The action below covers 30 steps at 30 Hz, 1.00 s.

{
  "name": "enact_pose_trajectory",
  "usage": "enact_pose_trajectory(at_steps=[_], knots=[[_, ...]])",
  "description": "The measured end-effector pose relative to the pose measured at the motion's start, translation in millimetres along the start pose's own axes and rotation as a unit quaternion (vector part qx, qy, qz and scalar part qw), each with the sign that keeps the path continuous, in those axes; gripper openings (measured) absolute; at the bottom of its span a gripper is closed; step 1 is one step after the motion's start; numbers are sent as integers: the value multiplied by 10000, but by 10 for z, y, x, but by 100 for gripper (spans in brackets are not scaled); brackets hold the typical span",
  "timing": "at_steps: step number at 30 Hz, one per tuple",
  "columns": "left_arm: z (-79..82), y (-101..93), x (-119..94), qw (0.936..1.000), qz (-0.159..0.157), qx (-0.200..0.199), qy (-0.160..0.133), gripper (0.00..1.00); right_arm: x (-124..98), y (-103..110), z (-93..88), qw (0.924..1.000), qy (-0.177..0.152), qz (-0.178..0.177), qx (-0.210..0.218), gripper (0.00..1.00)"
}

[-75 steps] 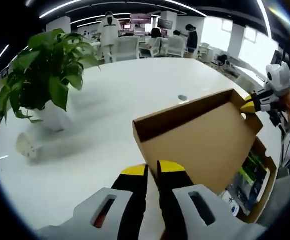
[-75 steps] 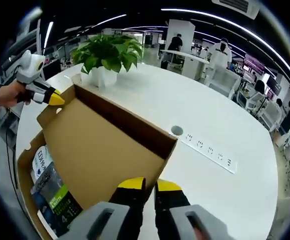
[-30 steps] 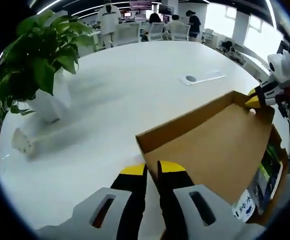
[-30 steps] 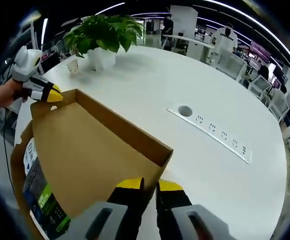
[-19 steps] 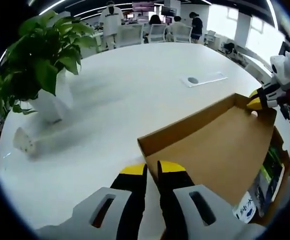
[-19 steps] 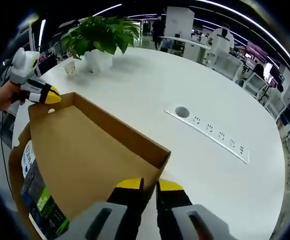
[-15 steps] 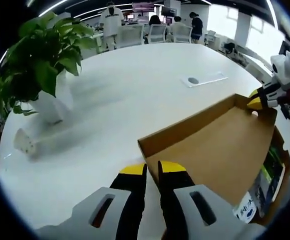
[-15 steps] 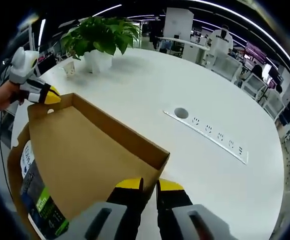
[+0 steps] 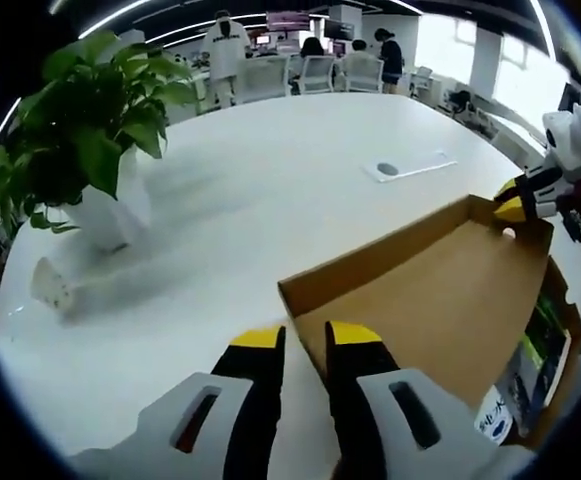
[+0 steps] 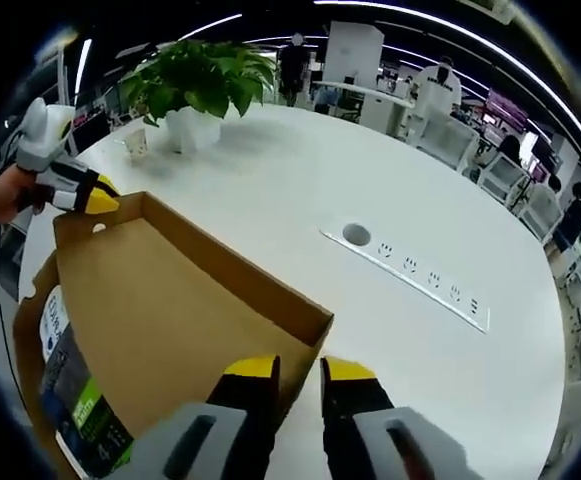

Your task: Operate the shoe box by opening the lid, removing the specified soft item, and placing it in the target area until the item is outside and the box remains undamaged.

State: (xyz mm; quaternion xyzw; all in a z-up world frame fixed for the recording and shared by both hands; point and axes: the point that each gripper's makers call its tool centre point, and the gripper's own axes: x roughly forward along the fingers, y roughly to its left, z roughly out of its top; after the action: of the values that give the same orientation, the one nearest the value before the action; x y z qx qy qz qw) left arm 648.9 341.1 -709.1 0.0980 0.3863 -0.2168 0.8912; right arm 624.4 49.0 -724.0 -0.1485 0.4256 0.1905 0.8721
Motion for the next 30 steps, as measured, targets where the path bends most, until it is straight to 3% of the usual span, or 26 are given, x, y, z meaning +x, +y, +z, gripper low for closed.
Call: enact_pose_trajectory(at_steps=[11,21,27,30], knots=[[143,-57,-200,9995,-46,-80,-294,24,-241,20,102,9994,-329,-22,37,23],[322,-162,-582,9965,-98,-333,-766,29,-610,21,171,9970,-701,-122,313,24],[329,-274,-845,9933,-247,-395,-1058,31,-874,109,184,9943,-991,-54,392,28],[248,-316,-945,9932,-263,-344,-1083,31,-978,141,152,9929,-1130,-26,381,28]])
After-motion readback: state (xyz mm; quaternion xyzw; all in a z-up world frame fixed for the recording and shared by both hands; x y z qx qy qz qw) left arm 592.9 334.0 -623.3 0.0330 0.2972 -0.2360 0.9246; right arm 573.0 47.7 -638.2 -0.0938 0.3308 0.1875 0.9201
